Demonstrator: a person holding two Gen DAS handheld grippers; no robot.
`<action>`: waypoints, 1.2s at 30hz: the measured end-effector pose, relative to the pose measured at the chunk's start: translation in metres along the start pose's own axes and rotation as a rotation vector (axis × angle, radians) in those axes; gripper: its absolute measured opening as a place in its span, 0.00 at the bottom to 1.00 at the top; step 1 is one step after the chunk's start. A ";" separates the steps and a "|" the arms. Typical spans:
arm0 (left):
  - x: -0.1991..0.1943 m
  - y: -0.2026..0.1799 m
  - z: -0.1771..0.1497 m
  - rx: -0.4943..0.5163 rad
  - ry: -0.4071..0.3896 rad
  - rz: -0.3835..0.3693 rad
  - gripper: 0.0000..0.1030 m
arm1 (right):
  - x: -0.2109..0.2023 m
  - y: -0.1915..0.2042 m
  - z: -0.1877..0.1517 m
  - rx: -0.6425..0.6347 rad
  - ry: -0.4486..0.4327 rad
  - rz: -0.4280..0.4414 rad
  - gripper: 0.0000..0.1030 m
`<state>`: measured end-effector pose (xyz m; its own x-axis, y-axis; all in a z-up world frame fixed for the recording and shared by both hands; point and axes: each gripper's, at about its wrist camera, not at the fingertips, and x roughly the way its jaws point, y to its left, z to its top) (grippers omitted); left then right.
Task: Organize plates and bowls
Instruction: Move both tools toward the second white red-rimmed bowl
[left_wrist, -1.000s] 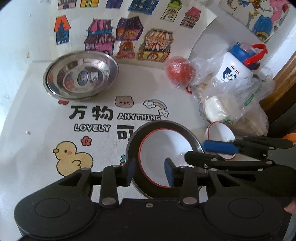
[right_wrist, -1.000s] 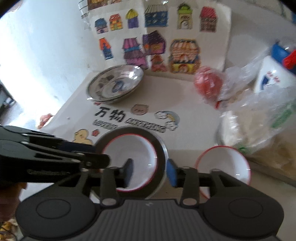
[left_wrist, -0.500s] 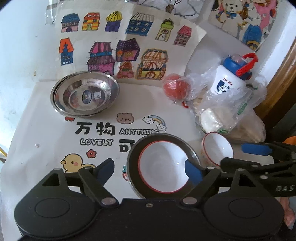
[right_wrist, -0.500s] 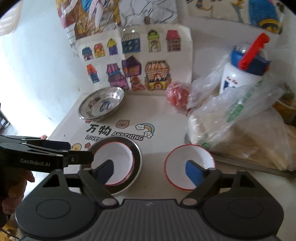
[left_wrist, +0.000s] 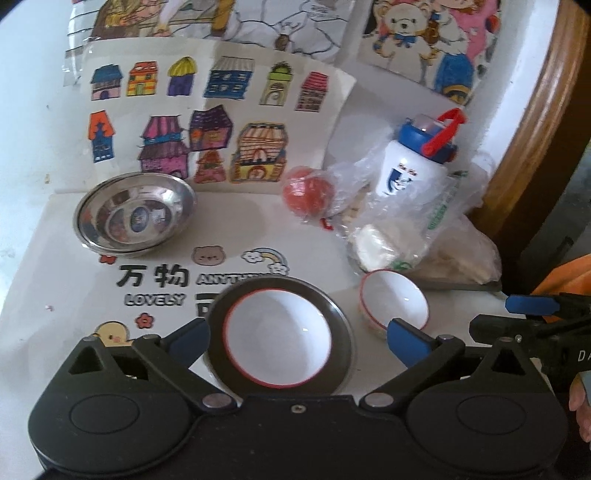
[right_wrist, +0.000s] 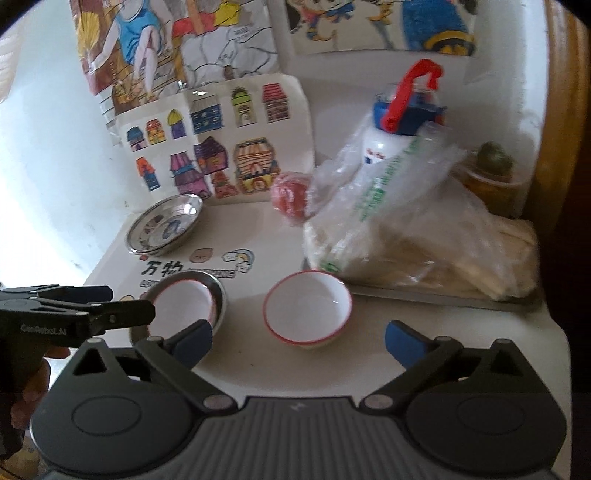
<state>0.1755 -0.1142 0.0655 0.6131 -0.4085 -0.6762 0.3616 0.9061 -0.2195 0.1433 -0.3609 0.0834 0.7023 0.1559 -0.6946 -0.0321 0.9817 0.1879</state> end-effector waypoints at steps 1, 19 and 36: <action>0.001 -0.002 -0.001 0.002 -0.002 -0.002 0.99 | -0.003 -0.003 -0.003 0.004 -0.002 -0.010 1.00; 0.016 -0.049 -0.021 0.187 -0.022 0.013 0.99 | -0.016 -0.053 -0.038 0.095 -0.004 -0.072 1.00; 0.054 -0.059 0.012 0.356 0.049 0.070 0.99 | 0.009 -0.069 -0.033 0.144 0.023 -0.040 1.00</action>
<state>0.1955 -0.1910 0.0500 0.6133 -0.3335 -0.7160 0.5476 0.8328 0.0813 0.1283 -0.4233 0.0415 0.6846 0.1208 -0.7188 0.0992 0.9615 0.2561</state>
